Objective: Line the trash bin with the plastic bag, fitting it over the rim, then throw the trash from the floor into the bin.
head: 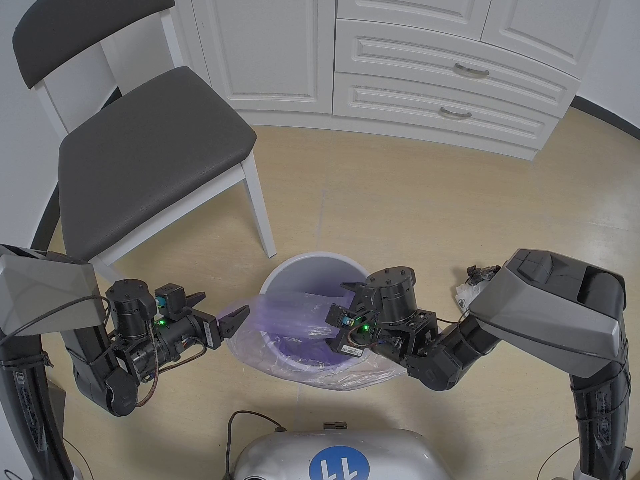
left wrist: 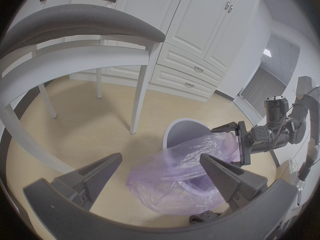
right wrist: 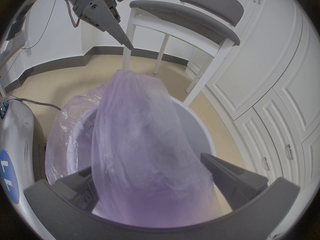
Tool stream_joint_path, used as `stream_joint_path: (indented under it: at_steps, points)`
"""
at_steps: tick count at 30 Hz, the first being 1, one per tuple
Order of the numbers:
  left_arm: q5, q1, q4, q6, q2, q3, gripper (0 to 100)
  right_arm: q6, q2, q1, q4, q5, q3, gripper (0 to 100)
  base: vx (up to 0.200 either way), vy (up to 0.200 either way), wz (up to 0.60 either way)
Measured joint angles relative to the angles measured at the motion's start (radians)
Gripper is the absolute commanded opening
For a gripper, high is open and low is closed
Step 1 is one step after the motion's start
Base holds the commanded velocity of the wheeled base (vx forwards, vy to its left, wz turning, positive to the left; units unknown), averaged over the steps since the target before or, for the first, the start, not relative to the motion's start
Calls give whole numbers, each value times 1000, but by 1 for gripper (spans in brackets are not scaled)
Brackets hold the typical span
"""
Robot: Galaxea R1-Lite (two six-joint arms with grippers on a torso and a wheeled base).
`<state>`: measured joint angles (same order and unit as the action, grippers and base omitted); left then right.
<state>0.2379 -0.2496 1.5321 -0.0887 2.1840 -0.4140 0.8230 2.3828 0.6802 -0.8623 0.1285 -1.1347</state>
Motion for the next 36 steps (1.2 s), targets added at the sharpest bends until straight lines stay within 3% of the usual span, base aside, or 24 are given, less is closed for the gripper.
stream_joint_path:
  at_steps: [8, 14, 26, 36]
  points:
    - [-22, -1, 1, 0, 2, -3, 100, -14, -4, -5, 23, -3, -36, 0, 0, 0, 0]
    - [-23, -2, 1, 0, 3, -6, 100, -85, -6, -23, 115, -3, -143, 0, 0, 0, 0]
    - [-23, -2, 1, -1, 16, -20, 100, -208, 66, -68, 219, 5, -448, 0, 0, 0, 0]
    - [-23, -2, 2, -3, 29, -32, 100, -335, 229, -85, 287, 68, -786, 0, 0, 0, 0]
